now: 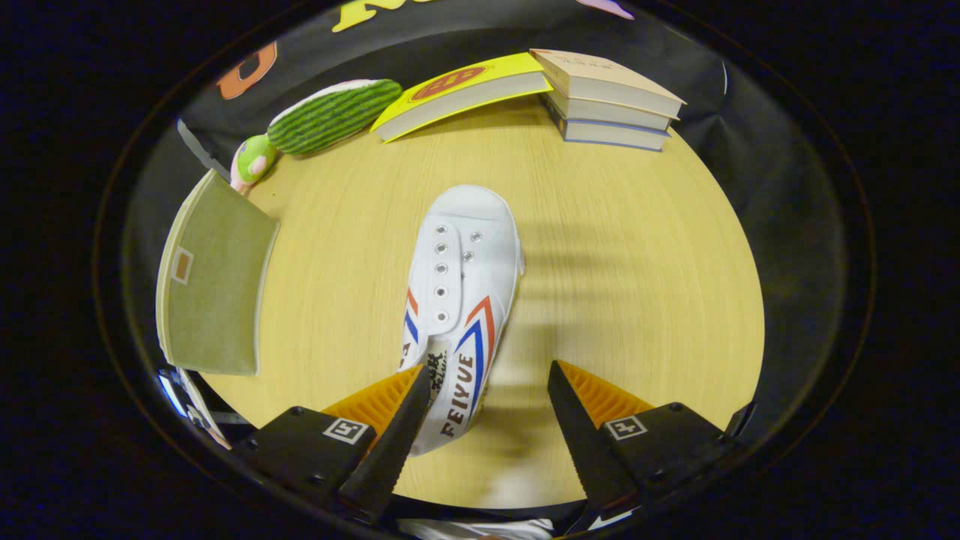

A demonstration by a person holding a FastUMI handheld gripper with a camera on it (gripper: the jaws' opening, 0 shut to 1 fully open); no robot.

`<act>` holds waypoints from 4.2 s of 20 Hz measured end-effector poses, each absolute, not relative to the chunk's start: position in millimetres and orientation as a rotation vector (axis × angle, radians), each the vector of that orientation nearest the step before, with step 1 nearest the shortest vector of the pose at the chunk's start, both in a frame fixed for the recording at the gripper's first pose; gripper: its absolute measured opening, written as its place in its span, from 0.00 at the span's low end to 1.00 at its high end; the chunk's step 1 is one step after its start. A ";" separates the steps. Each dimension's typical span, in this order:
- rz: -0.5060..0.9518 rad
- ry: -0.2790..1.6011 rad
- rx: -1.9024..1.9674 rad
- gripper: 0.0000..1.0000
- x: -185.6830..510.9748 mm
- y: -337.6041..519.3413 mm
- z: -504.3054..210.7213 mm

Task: Open the storage box then place both shoes into the box .Put the left shoe in first, then the right shoe, with the right side of both shoes facing outward in a uniform manner.

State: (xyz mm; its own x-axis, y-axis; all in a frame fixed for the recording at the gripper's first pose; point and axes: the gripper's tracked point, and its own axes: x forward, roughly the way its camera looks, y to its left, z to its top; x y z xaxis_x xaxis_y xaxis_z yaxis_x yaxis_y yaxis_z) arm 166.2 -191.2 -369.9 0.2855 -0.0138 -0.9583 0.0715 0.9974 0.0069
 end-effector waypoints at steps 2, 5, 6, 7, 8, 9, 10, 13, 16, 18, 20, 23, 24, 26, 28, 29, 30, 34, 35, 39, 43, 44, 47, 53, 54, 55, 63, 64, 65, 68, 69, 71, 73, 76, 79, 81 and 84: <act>-0.031 1.306 0.064 0.88 169.9 -187.8 -383.2; 0.022 1.326 0.151 0.60 172.7 -177.1 -389.3; 0.013 1.322 0.158 0.52 171.9 -178.3 -394.1; 0.008 1.314 0.168 0.44 173.8 -180.5 -390.1; 0.000 1.301 0.166 0.36 173.3 -182.9 -382.7; -0.008 1.285 0.154 0.27 174.1 -184.0 -378.5; -0.015 1.270 0.143 0.24 175.6 -184.1 -370.6; 0.002 1.246 0.160 0.13 171.4 -174.7 -349.6; 0.030 1.204 0.178 0.10 169.6 -161.1 -326.3; 0.030 1.171 0.197 0.09 169.9 -154.1 -310.4; 0.027 1.136 0.232 0.09 170.5 -141.8 -291.3; 0.017 1.067 0.292 0.09 176.7 -121.2 -257.2; 0.011 1.047 0.306 0.09 179.3 -113.3 -246.7; -0.001 1.017 0.307 0.09 183.0 -97.7 -227.9; 0.002 1.000 0.286 0.09 183.2 -77.4 -211.8; 0.009 0.995 0.283 0.09 183.3 -64.6 -204.4; 0.016 0.987 0.289 0.09 184.4 -51.4 -198.0; 0.039 0.960 0.317 0.09 190.8 5.4 -184.9; 0.043 0.962 0.329 0.09 192.2 21.4 -185.9; 0.065 0.953 0.380 0.09 201.3 88.3 -198.8; 0.095 0.959 0.389 0.09 205.6 142.6 -223.1; 0.104 0.956 0.388 0.09 206.4 155.1 -227.8; 0.138 0.941 0.372 0.09 209.6 181.5 -240.9; 0.066 0.925 0.286 0.09 216.3 178.8 -271.9; 0.063 0.918 0.279 0.09 217.5 181.1 -277.1; 0.083 0.911 0.282 0.09 217.6 185.7 -278.7; 0.133 0.573 0.068 1.00 208.9 174.1 -180.4; 0.132 0.539 0.040 1.00 206.4 172.7 -170.0; 0.128 0.503 0.018 1.00 203.8 171.2 -160.5; 0.104 0.412 -0.013 1.00 194.1 163.6 -134.2; 0.095 0.385 -0.026 1.00 189.4 160.2 -125.9; 0.078 0.323 -0.059 1.00 179.9 154.5 -105.5; 0.060 0.249 -0.087 1.00 168.9 147.5 -87.4; 0.052 0.147 -0.092 1.00 153.8 142.5 -65.4; 0.049 0.067 -0.090 1.00 138.4 136.8 -49.5; 0.035 0.031 -0.109 1.00 130.6 130.9 -43.0; 0.012 0.021 -0.115 1.00 124.6 116.5 -43.8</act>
State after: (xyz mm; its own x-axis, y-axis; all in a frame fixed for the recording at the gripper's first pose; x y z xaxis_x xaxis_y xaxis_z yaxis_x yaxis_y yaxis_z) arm 124.6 116.5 -43.8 0.9997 0.0109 -0.0213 -0.0133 0.9934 -0.1143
